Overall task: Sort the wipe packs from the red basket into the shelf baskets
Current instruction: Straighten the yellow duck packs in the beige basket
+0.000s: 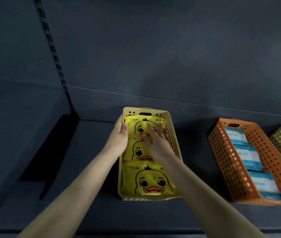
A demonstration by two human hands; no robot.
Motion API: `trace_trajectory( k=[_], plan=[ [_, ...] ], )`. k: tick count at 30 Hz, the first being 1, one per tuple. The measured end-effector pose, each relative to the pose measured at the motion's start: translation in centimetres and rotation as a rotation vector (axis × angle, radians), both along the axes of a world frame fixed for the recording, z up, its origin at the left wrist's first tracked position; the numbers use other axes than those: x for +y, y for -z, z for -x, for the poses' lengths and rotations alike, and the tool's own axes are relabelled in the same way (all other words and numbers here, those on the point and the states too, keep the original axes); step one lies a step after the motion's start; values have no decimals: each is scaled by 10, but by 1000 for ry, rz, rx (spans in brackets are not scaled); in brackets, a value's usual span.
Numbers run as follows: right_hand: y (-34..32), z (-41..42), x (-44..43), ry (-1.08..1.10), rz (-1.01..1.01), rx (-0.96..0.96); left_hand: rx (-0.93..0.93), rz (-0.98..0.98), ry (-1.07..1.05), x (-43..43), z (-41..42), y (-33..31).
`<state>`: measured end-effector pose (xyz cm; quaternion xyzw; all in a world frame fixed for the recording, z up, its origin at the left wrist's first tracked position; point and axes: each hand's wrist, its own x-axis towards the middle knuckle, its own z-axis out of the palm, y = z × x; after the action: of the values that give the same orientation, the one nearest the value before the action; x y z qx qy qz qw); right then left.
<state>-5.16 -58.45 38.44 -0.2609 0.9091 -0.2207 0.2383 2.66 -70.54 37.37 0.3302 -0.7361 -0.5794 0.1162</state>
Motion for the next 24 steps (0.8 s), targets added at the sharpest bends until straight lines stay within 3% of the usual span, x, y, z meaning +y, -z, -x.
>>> trace_trajectory(
  k=[2,7,12,19,24],
  plan=[
    [15,-4,-3,-70,-148,106,23,-21,6,0,-1,1],
    [23,3,-3,-132,-260,209,54,-20,18,0,-1,1],
    [17,-21,-10,-172,-233,194,77,-83,-39,-1,0,4],
    [29,-39,-12,-236,-371,313,100,-122,-69,-1,0,4],
    [21,-36,-9,-219,-308,206,85,-96,-67,-2,1,5]
  ],
)
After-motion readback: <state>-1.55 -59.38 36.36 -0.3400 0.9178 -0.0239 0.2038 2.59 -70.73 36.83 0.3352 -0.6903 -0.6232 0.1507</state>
